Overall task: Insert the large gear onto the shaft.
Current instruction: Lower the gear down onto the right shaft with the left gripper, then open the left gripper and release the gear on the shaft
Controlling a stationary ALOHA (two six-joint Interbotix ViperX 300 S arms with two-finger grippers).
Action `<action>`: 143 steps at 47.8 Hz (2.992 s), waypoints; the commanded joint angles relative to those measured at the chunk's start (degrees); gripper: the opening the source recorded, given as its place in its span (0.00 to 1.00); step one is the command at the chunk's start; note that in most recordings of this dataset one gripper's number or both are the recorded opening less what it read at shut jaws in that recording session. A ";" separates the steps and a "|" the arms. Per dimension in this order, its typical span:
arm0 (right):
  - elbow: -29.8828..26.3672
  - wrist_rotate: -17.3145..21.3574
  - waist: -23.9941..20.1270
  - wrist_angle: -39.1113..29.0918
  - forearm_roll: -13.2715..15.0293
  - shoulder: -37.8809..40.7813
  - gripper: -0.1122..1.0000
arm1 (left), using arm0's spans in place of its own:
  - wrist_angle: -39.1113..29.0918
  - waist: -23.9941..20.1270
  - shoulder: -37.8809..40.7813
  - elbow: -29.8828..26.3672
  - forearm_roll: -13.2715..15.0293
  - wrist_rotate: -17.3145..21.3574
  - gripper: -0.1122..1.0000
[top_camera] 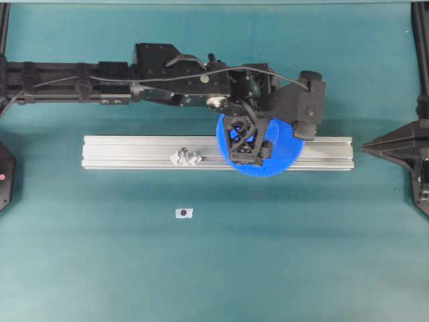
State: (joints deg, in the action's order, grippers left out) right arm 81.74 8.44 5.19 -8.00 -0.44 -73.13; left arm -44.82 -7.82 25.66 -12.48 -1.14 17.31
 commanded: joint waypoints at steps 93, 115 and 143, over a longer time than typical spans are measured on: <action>-0.26 0.53 0.18 0.62 0.00 -0.97 0.19 | -3.43 -0.09 -7.56 2.29 -0.18 1.23 0.91; -0.26 0.53 0.18 0.70 0.00 -0.88 0.19 | 4.66 -0.09 -16.79 11.43 -0.18 -0.70 0.91; -0.26 0.53 0.09 0.62 0.00 -0.97 0.19 | 18.63 0.00 -10.72 10.90 -0.09 -6.68 0.91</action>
State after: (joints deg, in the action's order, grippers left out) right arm 82.00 8.44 5.19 -7.91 -0.44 -74.53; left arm -27.25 -7.91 15.03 0.53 -1.23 11.34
